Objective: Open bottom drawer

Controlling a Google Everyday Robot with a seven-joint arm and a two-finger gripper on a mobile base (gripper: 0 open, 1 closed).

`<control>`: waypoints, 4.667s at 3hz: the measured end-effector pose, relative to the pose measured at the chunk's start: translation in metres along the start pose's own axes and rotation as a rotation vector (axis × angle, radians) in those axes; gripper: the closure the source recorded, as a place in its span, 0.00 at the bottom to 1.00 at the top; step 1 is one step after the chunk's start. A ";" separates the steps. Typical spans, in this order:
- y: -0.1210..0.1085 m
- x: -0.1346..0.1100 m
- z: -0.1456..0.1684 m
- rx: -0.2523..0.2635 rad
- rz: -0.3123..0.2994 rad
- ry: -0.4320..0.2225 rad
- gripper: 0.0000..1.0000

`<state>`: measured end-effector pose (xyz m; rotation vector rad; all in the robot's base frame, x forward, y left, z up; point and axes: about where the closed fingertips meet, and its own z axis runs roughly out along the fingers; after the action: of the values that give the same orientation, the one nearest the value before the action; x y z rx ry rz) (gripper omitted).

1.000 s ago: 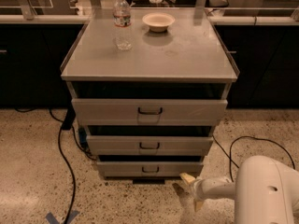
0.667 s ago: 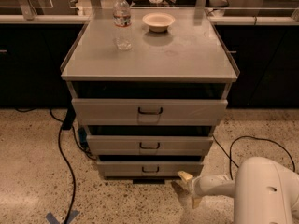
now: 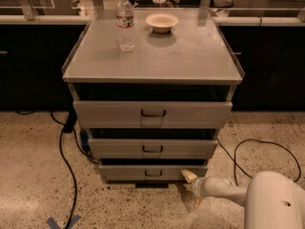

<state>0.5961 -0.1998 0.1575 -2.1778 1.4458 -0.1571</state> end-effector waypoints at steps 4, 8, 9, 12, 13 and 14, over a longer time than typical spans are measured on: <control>-0.036 0.007 0.027 0.122 0.047 -0.042 0.00; -0.085 0.005 0.054 0.129 0.008 -0.080 0.04; -0.085 0.005 0.054 0.129 0.008 -0.080 0.22; -0.085 0.005 0.054 0.129 0.008 -0.080 0.92; -0.085 0.005 0.054 0.129 0.008 -0.080 1.00; -0.080 0.003 0.053 0.116 0.011 -0.079 1.00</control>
Offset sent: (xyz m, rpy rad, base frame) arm 0.0171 -0.0040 -0.0012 0.0484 -0.0560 -0.0702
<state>0.6833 -0.1602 0.1489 -2.0597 1.3702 -0.1456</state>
